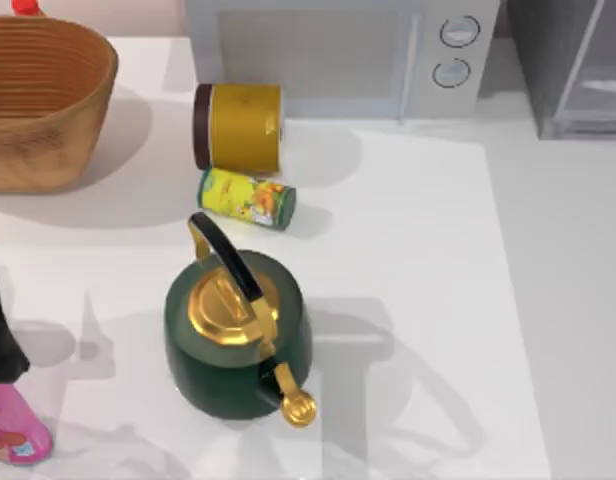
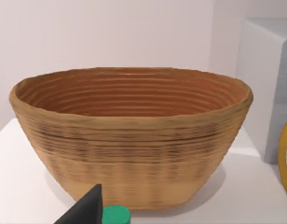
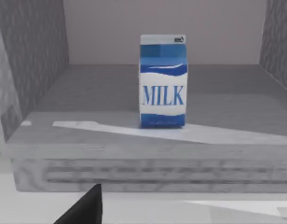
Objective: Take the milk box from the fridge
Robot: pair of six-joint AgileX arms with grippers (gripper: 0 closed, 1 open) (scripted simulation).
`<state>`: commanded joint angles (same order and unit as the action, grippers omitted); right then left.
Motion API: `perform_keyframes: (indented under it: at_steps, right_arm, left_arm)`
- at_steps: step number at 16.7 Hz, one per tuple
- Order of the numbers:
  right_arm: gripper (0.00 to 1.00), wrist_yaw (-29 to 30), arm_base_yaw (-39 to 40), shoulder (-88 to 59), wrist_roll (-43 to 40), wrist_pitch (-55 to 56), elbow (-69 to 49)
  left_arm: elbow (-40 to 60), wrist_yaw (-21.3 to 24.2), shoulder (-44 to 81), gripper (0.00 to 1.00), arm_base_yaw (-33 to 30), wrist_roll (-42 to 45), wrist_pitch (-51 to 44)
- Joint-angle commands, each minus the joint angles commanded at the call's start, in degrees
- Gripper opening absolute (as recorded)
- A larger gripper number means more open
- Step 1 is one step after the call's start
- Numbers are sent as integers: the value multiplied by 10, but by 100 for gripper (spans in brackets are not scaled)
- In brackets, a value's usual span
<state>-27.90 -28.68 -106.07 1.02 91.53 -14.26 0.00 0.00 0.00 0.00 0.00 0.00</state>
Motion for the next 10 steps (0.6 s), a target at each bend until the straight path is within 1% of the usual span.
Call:
perform_keyframes:
  at_steps: [3, 8, 10]
  right_arm:
    - [100, 33, 32, -64, 0, -27, -91]
    - [100, 110, 101, -190, -2, -100, -304]
    - [100, 137, 126, -230, -4, -128, -369]
  left_arm:
    - [0, 0, 0, 100, 0, 0, 0]
    - [0, 0, 0, 100, 0, 0, 0]
    - [0, 0, 0, 100, 0, 0, 0]
